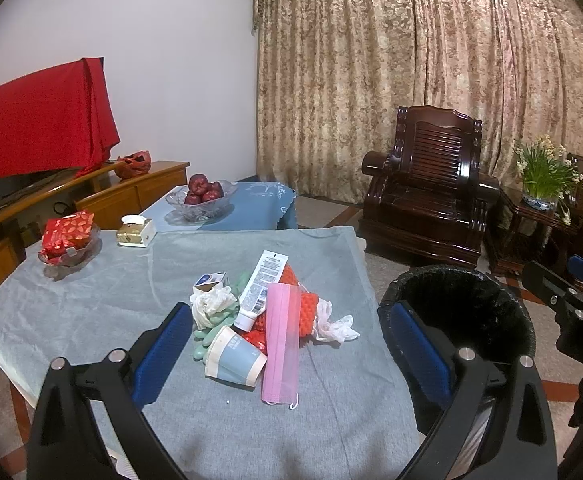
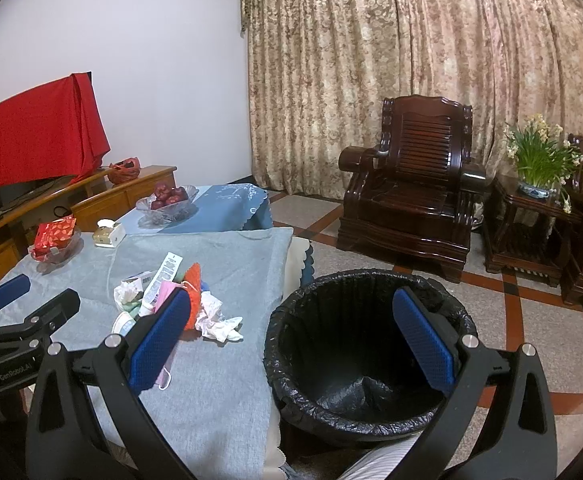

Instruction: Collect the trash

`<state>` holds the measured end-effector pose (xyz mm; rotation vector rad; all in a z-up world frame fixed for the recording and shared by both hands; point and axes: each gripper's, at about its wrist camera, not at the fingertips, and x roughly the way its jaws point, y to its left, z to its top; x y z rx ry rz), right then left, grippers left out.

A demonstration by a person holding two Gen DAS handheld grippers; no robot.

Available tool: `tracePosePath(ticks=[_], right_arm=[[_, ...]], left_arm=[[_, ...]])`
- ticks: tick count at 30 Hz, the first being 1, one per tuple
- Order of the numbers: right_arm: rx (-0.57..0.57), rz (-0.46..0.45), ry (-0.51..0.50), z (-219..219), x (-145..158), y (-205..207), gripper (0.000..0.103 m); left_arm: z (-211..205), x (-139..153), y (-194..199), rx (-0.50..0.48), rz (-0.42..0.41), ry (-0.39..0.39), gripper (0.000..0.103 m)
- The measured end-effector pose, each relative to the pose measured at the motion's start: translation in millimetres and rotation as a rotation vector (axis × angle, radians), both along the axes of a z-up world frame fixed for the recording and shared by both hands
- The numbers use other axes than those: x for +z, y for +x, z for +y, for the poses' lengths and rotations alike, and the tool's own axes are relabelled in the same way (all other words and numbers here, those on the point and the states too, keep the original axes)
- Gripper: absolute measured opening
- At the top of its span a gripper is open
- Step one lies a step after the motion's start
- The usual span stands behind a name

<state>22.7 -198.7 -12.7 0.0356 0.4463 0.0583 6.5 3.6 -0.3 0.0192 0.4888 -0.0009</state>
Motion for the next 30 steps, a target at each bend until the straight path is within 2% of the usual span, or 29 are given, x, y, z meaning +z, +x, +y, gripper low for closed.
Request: tracePosePath(ticks=[30], right_arm=[[-0.004,0.004,0.002,-0.9,-3.0,1.1,0.098]], left_arm=[[-2.4,-0.9,-1.3,0.002,-0.002,0.004,0.097]])
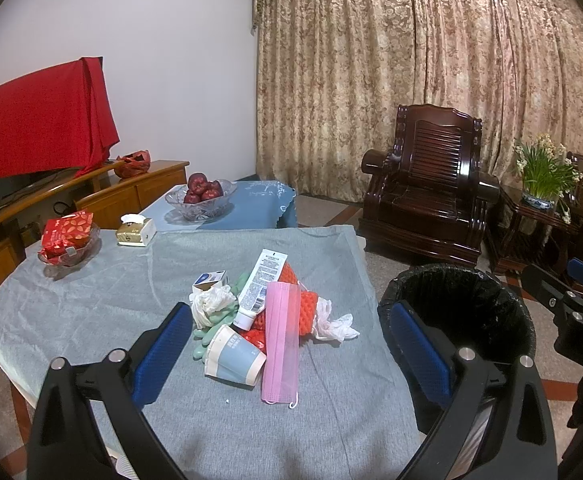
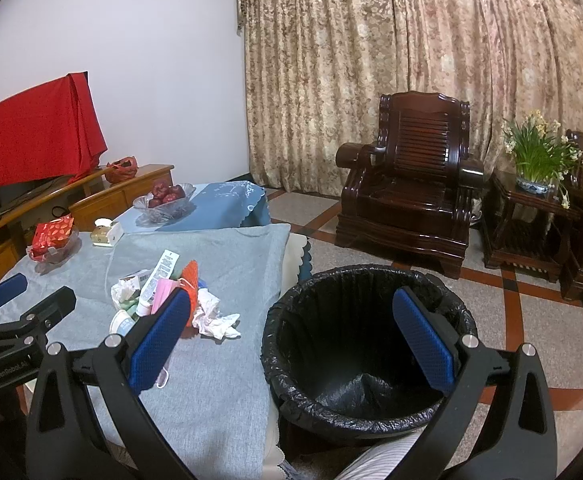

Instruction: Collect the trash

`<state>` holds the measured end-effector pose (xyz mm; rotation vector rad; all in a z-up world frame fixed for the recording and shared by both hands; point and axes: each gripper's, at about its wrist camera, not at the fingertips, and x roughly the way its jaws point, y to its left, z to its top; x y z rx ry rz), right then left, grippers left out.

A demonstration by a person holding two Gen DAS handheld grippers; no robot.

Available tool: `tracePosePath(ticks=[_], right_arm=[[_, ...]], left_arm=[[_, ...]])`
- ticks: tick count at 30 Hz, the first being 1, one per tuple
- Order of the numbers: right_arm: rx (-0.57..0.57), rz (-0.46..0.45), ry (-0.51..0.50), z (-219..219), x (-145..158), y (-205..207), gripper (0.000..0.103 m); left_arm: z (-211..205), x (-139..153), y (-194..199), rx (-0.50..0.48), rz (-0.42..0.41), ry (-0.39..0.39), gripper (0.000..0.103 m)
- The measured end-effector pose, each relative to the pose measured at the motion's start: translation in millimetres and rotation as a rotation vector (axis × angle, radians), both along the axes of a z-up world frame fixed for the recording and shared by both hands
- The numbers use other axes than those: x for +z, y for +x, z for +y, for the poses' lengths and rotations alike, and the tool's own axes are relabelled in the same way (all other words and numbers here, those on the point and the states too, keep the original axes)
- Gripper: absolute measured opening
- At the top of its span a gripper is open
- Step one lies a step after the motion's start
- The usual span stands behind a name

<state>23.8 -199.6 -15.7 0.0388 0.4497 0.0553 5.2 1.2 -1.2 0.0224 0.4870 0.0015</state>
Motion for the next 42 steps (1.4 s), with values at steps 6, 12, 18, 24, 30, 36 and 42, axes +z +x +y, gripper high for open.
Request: tracePosePath(ticks=[6,12,18,24,30,36,42], right_arm=[[0.0,0.002,0.0,0.1,-0.2,0.2,0.098],[0.0,0.003,0.001,0.1,-0.5,0.3,0.098],[0.0,0.004,0.001,0.3,0.0,0.6,0.098],[-0.001,0.005,0.003,1.4,1.2,1.1,0.098],[0.001,0.005,0.003,1.3,-7.0,4.0,0.098],[0.011,0.006,0.001,-1.8,-20.5,8.1,0.098],[0.047,0.024,0.003,22.3,-36.4,26.4,0.098]], left_arm=[[-0.2,0.1,0.0,0.0,0.0,0.0,0.097],[-0.4,0.1,-0.6,0.0,0.001,0.0,0.097],[-0.7,0.0,-0.6,0.001,0.001,0.0,0.097],[0.5,1.2,-1.2,0.001,0.001,-0.001,0.097],[0.4,1.2,-1.0,0.001,0.002,0.0,0.097],[1.1,1.1,-0.6,0.003,0.001,0.002,0.097],[27.1,-14.9,4.8,0.079,-0.016,0.01,0.097]])
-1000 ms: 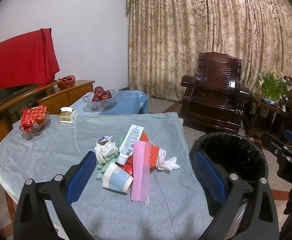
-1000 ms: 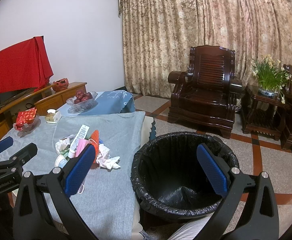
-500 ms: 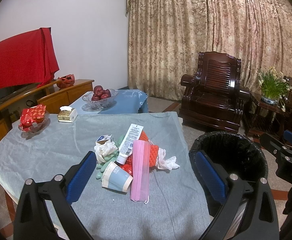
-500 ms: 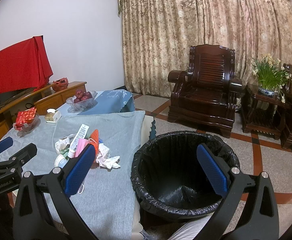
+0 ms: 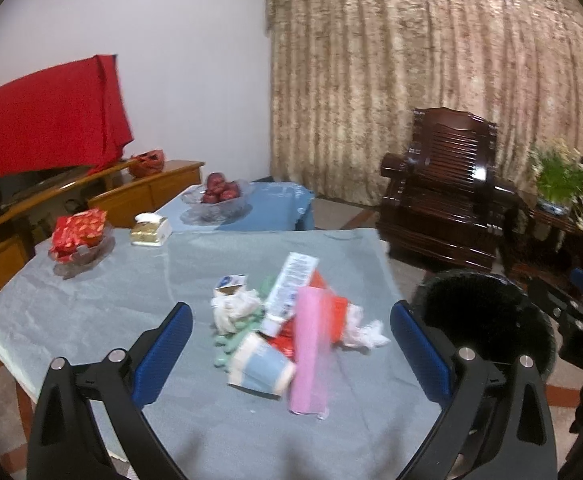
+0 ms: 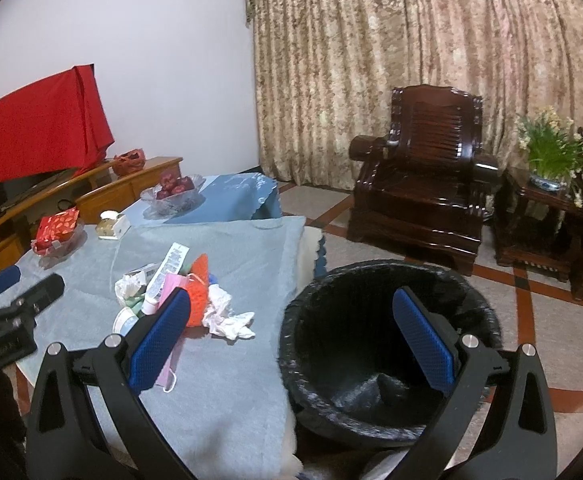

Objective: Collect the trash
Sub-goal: 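Grasp the pink face mask with the right gripper while the left gripper approaches the paper cup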

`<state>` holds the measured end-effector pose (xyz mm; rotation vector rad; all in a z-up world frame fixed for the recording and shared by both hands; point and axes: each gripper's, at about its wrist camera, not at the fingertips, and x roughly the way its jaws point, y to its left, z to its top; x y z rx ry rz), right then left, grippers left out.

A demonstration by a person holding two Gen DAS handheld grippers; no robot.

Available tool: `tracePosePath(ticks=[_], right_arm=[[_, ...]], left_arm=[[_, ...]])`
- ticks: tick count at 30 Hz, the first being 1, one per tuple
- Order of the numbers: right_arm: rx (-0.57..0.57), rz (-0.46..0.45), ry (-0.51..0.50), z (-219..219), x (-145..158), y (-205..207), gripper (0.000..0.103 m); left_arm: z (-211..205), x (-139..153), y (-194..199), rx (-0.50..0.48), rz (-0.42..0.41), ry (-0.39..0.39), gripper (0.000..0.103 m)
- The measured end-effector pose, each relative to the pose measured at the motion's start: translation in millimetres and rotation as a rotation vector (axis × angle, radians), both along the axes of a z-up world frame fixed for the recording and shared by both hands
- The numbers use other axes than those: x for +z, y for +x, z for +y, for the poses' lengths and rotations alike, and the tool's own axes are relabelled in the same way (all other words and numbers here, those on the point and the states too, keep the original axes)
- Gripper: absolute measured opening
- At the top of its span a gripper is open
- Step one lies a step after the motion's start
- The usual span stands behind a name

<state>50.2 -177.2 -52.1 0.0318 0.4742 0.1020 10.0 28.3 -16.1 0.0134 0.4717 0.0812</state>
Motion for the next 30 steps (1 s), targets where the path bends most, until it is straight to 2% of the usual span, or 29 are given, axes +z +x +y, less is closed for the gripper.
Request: tracePosePath(ticks=[7,11,17,21,24,30], right_arm=[[0.08,0.026,-0.009,42.2,-20.3,31.2,0.098],[0.118,0.053,-0.005,65.4,-33.7,48.6,0.098],[0.166,0.136,-0.001,101.7,-67.1,74.7,0.097],[0.198,0.207,-0.029,123.9,-92.4,90.3,0.083],[0.222,0.247,-0.048,137.2,-107.1,98.2,0.077],[0.305,0.314,-0.063,157.6,-125.6,112.7,0.053]], left_arm=[[49.7,-23.4,11.2,0.057,-0.017,-0.032,0.097],[71.1,-42.2,25.8,0.099,0.027,-0.007,0.097],[101.0,-69.4,43.4,0.118,0.087,-0.031,0.097],[111.2,-84.2,49.8,0.123,0.115,-0.02,0.093],[115.7,-94.5,54.4,0.123,0.145,-0.027,0.088],[123.5,-110.1,61.8,0.105,0.187,-0.045,0.079]])
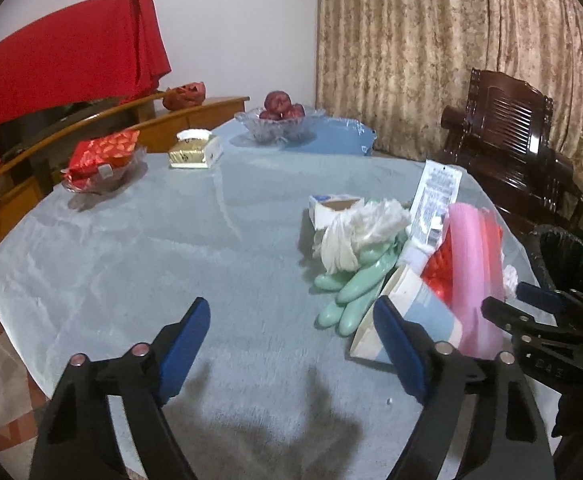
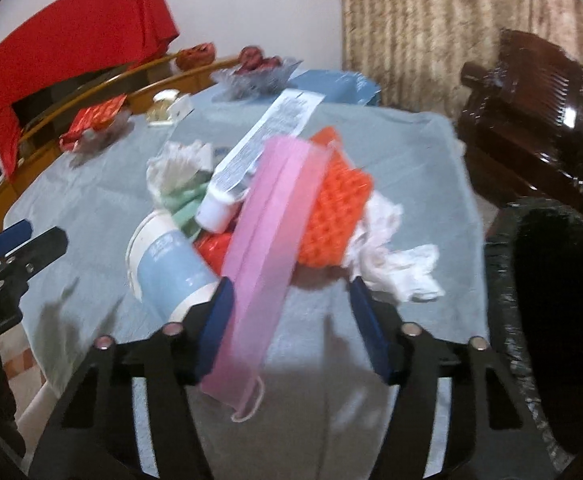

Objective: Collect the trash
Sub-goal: 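Grasp the pink face mask with the right gripper while the left gripper approaches the paper cup, then grasp the blue-white paper cup with the left gripper and lift it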

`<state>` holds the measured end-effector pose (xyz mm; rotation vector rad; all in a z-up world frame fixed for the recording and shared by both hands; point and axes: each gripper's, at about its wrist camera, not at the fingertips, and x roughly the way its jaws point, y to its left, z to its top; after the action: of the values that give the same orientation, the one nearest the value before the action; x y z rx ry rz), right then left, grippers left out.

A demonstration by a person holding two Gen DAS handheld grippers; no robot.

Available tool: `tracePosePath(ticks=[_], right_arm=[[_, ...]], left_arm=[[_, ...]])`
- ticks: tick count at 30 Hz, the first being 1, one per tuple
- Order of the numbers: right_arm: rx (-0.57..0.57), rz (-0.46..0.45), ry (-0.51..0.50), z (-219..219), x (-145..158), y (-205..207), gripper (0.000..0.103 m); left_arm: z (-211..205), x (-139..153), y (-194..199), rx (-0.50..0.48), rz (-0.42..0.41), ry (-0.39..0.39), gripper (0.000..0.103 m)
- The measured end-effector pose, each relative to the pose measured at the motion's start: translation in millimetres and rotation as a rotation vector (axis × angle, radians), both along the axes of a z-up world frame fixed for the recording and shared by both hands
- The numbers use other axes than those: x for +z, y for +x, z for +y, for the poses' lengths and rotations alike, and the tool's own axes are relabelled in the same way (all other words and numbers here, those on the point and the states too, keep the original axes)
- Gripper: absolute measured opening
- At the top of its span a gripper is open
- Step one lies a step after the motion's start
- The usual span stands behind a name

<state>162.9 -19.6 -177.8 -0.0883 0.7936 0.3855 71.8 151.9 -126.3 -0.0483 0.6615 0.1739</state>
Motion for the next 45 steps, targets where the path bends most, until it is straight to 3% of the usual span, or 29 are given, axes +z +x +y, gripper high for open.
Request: tracePosePath(ticks=[2,9,15,18,24,35,42,45], right_arm=[[0.02,0.014,-0.006,5.7,-3.9,1.7,0.046],[0.106,0.064,0.034,11.6,-8.6,0.7,0.0],[0.096,0.037,0.062,-4.7,3.7,-4.6,0.0],[0.086,0.02,0.061,-15.6,10.2,-9.6,0.0],[0.059,-0.005,0.036,-36.2,16.0,-15.8,0.0],[0.039,0.024,0.047,-43.4,3.8,-10.9,0.0],[0.043,0.039,0.046,-37.2,2.0,-7.2,0.0],[0.044,0.04,0.047,-37.2,2.4,-6.3,0.0]], left_arm=[[1.0,-3.1,1.3,-0.012,0.006,-0.013,0.076],[-6.1,-8.3,6.3,-0.039,0.026,-0.026,0.074],[-20.1,-8.1,9.7,-0.09,0.023,-0.044,0.076],[-29.8,-10.1,12.6,-0.118,0.027,-0.055,0.087],[-51.9,-16.2,17.5,-0.198,0.009,-0.035,0.096],[-70.8,-42.7,38.0,-0.227,0.041,0.071,0.096],[-72.7,-47.6,46.2,-0.269,0.044,0.036,0.098],[-70.6,-49.9,48.0,-0.293,0.064,-0.014,0.092]])
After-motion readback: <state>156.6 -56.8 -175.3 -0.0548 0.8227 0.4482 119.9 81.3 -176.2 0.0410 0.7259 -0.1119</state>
